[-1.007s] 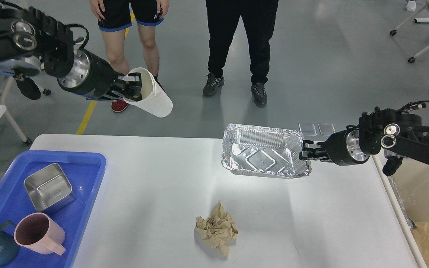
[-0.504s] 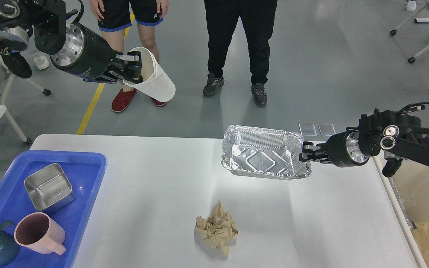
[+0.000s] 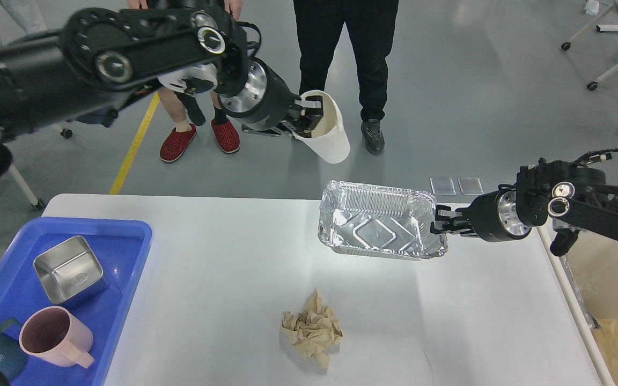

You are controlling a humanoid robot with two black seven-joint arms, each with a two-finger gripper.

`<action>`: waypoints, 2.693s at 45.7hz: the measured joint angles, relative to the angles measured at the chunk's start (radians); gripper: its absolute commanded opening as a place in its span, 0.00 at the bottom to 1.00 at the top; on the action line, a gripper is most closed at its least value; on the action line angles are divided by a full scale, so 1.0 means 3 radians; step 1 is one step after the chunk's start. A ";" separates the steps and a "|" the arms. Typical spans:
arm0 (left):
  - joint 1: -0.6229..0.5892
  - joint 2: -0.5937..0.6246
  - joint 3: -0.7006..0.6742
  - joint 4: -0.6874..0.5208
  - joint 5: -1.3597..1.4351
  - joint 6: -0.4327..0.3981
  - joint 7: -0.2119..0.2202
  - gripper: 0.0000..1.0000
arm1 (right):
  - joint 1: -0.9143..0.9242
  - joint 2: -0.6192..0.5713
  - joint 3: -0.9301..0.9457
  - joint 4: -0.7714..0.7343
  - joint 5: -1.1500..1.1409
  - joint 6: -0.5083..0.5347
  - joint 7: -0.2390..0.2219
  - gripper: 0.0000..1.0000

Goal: Tidy desktop
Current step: 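Lower the paper cup into the foil tray and release it, then withdraw the left gripper up and back from the foil tray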

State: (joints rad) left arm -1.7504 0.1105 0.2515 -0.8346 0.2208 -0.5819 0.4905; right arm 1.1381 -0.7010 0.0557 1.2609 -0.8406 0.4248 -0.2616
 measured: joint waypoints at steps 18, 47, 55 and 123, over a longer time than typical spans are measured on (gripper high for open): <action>0.0535 -0.1006 -0.0063 0.0772 -0.0010 0.0127 0.0006 0.09 | 0.0000 0.0009 0.0029 0.0003 0.0000 0.0000 0.0003 0.00; 0.0848 -0.1028 -0.0296 0.0813 -0.0008 0.0289 -0.0117 0.51 | 0.0000 0.0014 0.0029 0.0005 -0.0001 -0.0002 0.0001 0.00; 0.0828 -0.1028 -0.0296 0.0809 -0.0008 0.0330 -0.0131 0.67 | 0.0000 0.0014 0.0029 0.0008 -0.0001 -0.0005 0.0002 0.00; 0.0588 0.3201 0.0001 -0.2690 0.0698 0.0515 -0.0397 0.77 | -0.0044 0.0005 0.0029 0.0030 0.0000 -0.0005 0.0002 0.00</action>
State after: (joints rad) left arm -1.5741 1.0707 0.2520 -1.6414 0.4302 -0.4273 0.3713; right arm 1.1248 -0.6994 0.0644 1.2699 -0.8407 0.4233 -0.2611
